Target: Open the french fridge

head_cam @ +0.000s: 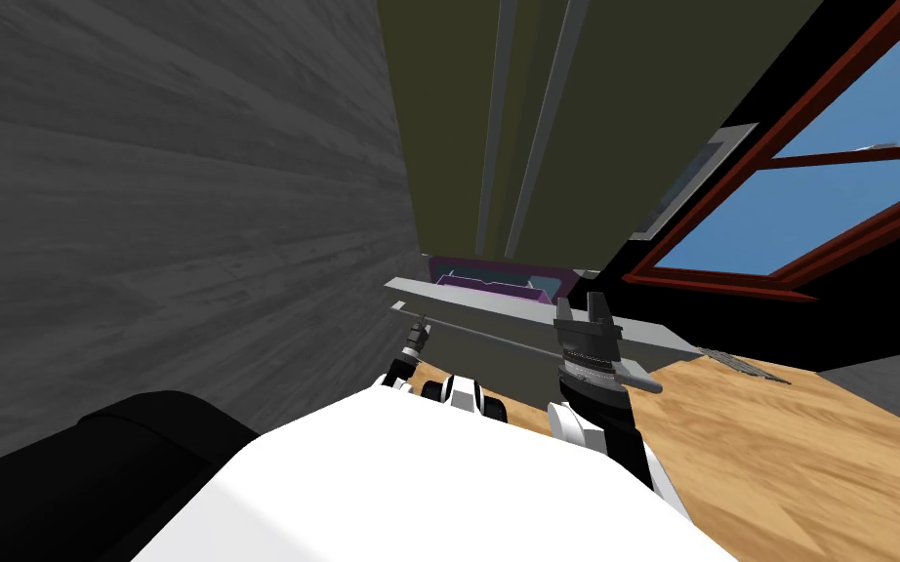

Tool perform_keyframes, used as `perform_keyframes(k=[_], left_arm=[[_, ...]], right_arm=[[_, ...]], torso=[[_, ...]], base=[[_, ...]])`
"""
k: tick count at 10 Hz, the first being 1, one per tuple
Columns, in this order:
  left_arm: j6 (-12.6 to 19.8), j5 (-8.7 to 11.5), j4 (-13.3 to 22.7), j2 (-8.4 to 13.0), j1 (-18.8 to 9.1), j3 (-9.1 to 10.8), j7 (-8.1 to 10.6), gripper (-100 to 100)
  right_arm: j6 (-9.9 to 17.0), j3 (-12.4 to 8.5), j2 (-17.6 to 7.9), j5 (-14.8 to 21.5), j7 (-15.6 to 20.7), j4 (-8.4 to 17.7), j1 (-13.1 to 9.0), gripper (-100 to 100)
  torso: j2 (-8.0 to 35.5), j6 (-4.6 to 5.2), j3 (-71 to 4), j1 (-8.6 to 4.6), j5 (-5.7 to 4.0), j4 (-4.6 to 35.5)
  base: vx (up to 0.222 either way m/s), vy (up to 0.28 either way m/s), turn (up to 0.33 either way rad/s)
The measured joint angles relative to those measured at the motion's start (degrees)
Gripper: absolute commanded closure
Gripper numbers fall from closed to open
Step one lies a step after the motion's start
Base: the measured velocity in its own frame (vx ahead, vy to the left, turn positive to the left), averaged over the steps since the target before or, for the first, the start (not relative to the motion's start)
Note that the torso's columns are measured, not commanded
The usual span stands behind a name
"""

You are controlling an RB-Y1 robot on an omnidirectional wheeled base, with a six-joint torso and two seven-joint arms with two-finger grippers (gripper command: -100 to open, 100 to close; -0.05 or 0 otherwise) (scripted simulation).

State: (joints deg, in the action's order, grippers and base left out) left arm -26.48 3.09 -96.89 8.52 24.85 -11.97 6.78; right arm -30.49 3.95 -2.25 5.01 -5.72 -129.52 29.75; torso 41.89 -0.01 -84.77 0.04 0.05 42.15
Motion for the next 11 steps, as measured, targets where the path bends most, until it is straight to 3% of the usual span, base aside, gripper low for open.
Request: perform_keyframes(k=[7,10,11], left_arm=[[7.5,0.4,-11.3,2.1,4.5,-0.28,0.54,-100],[10.2,0.6,-14.5,2.9,6.1,-0.39,0.79,-100],[10.4,0.6,-14.5,3.0,6.3,-0.42,0.81,0]], right_arm=[[0.0,0.0,0.0,0.0,0.0,0.0,0.0,0],[0.0,0.0,0.0,0.0,0.0,0.0,0.0,0],[0.0,0.0,0.0,0.0,0.0,0.0,0.0,0]], torso=[[0.8,-0.03,0.4,-0.11,-0.18,0.4],[1.0,-0.07,0.4,-0.23,-0.35,0.7],[0.9,-0.03,0.4,-0.21,-0.26,0.6]], base=[[0.034,-0.014,0.009],[0.007,-0.006,0.002],[0.000,0.000,0.000]])
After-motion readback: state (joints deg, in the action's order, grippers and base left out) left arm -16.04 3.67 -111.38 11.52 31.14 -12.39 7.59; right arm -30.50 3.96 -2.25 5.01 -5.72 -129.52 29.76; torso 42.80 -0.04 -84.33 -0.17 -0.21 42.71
